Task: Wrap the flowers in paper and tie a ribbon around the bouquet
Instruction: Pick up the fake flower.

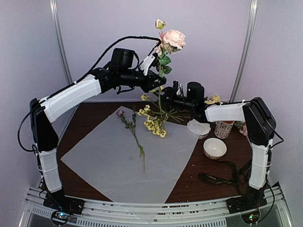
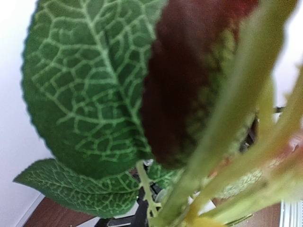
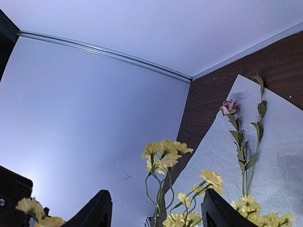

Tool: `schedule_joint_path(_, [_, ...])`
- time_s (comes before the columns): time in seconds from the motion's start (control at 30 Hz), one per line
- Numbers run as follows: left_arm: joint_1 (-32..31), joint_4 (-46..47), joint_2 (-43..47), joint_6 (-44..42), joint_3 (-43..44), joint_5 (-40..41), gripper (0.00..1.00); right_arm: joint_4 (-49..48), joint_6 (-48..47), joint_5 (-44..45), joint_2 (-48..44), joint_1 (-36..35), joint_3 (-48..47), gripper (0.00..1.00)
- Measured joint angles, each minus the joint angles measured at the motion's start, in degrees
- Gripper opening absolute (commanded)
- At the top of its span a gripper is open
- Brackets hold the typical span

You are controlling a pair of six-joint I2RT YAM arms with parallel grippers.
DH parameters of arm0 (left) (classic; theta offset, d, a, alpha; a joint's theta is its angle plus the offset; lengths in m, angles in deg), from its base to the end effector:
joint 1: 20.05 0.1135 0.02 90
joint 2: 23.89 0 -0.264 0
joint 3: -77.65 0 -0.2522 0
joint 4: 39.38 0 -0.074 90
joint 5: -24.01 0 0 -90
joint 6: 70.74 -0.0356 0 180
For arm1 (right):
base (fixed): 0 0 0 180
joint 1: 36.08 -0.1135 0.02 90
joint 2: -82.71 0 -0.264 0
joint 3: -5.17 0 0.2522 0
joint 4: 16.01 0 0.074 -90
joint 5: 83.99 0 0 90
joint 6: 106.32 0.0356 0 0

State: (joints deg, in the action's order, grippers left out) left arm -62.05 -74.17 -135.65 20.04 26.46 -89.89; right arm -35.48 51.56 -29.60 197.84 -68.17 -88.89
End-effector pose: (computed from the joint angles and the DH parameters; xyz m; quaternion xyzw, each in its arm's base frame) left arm 0.3325 -0.3188 0.4002 0.3924 0.6966 -0.3661 0.4761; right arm 0.3875 0.2674 0.2590 0.0069 0.7151 0.6493 0.2589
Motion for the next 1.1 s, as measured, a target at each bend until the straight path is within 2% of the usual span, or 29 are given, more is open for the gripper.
schedule_joint_path(0.1, [-0.02,-0.07,0.0,-0.04,0.0,2.78,0.0,1.7,-1.77,0.13,-1.6,0.5,2.95,0.67])
schedule_joint_path(0.17, [-0.02,-0.07,0.0,0.44,0.0,4.94,0.0,6.64,-4.98,0.74,-4.5,1.57,5.51,0.69])
schedule_joint_path(0.43, [-0.02,6.27,-0.2,6.43,-6.78,7.19,0.0,37.38,-26.47,6.99,-20.74,5.35,4.2,0.75])
schedule_joint_path(0.6, [-0.22,9.77,-3.13,9.53,-7.98,6.43,0.0,41.83,-30.32,4.72,-24.72,3.54,7.37,0.78])
schedule_joint_path(0.73, [-0.24,12.2,-4.61,11.23,-9.29,5.97,0.0,44.5,-30.6,4.31,-21.9,1.05,8.59,0.83])
schedule_joint_path(0.9, [-0.46,14.82,-4.79,13.2,-11.21,5.66,0.0,45.05,-29.09,4.13,-16.94,-2.05,10.6,0.82])
schedule_joint_path(0.97, [-0.55,15.56,-4.92,13.77,-11.39,5.6,0.0,45.77,-29.0,4.37,-15.72,-2.73,10.6,0.81])
schedule_joint_path(1.0, [-0.61,15.8,-4.98,13.97,-11.45,5.55,0.0,46.34,-29.18,4.66,-15.28,-3.1,10.6,0.77])
schedule_joint_path(1.1, [-0.63,16.59,-5.11,14.34,-11.52,5.35,0.0,48.24,-30.38,5.38,-14.47,-3.65,10.6,0.53])
